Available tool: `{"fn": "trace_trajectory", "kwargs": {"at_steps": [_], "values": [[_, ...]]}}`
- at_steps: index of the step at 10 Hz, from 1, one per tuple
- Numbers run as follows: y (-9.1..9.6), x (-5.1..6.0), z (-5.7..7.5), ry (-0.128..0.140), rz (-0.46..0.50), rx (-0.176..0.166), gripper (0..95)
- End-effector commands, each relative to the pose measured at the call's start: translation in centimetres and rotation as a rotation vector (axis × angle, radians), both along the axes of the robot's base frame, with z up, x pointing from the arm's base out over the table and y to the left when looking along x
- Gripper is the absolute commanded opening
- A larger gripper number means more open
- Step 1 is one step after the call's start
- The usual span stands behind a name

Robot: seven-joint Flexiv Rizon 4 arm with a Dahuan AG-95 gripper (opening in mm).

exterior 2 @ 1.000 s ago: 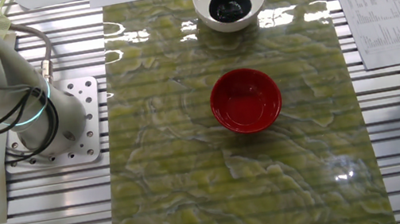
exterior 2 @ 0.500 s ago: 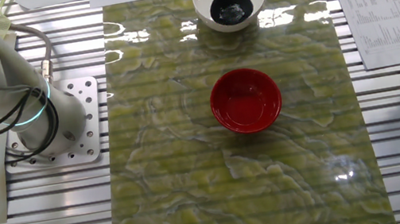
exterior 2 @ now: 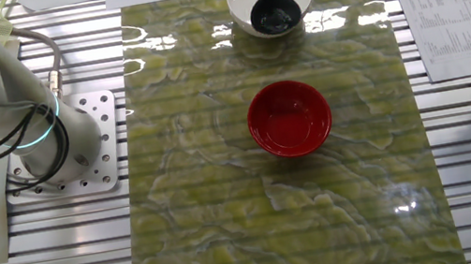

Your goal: Scoop water with a large spoon from one bowl to another

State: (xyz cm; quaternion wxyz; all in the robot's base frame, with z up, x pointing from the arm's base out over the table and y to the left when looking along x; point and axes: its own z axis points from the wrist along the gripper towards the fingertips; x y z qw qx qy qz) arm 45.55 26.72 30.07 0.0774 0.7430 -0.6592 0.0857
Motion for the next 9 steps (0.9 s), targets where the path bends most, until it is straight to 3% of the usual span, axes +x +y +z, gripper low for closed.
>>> {"fn": "trace_trajectory", "kwargs": {"at_steps": [1, 9], "values": [[-0.3, 0.2, -0.1, 0.000, 0.002, -0.002, 0.0], [-3.1, 0.4, -0.1, -0.005, 0.025, -0.005, 0.0]]}}
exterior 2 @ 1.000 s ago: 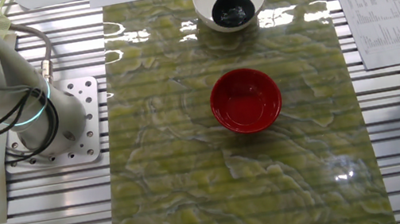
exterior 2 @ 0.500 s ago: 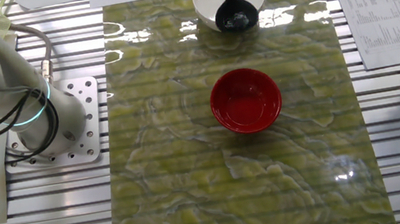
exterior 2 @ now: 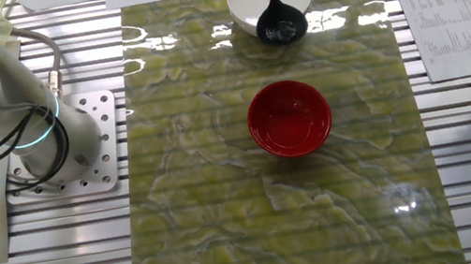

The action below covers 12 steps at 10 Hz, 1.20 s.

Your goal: Scoop water with a large spoon from one bowl to another

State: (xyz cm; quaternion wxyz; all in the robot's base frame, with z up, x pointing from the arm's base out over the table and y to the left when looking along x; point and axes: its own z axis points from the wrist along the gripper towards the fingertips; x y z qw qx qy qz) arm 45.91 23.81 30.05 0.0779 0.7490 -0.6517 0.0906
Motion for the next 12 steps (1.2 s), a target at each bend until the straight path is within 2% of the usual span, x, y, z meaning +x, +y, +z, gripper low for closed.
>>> {"fn": "trace_trajectory", "kwargs": {"at_steps": [1, 12], "values": [[-0.4, 0.0, 0.0, -0.001, 0.007, 0.003, 0.0], [-3.9, -0.1, -0.2, -0.018, 0.039, -0.002, 0.0]]}}
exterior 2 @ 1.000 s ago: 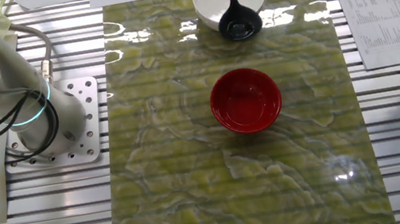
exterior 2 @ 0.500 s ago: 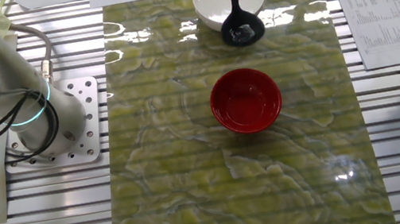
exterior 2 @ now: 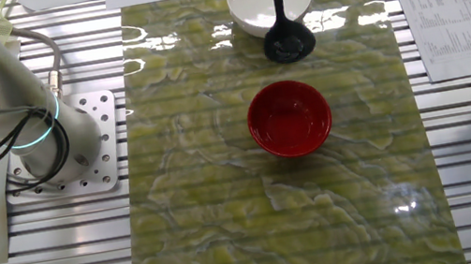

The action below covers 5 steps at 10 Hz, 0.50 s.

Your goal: Scoop water with a large spoon from one bowl to another

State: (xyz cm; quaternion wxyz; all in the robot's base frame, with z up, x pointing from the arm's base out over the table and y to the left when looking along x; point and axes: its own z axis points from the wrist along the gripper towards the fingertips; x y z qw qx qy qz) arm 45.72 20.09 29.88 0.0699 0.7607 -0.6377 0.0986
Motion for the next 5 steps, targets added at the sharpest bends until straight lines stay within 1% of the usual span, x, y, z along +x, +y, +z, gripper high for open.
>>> {"fn": "trace_trajectory", "kwargs": {"at_steps": [1, 5], "values": [[-0.4, 0.1, -0.1, -0.001, 0.003, -0.005, 0.0], [-1.7, 0.0, -0.4, 0.003, 0.023, -0.012, 0.0]]}}
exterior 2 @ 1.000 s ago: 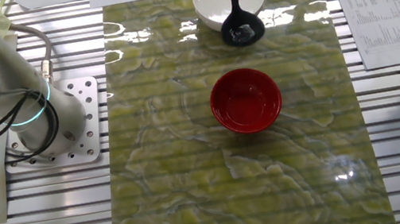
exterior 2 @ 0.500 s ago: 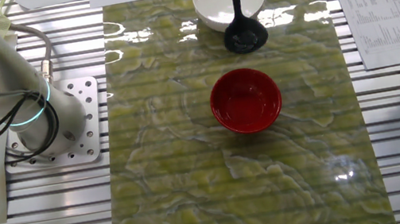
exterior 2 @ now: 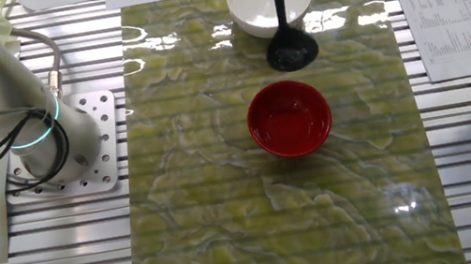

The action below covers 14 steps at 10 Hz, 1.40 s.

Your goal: Scoop water with a large spoon from one bowl to another

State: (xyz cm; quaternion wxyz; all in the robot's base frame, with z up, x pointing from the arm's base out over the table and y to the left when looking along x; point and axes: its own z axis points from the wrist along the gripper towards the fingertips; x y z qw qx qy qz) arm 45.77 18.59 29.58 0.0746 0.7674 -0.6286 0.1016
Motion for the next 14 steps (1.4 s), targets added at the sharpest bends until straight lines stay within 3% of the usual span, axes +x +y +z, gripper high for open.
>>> {"fn": "trace_trajectory", "kwargs": {"at_steps": [1, 14], "values": [[-0.4, -0.1, -0.2, -0.004, 0.005, -0.001, 0.0], [-4.0, -0.3, -1.7, -0.042, 0.055, -0.013, 0.0]]}}
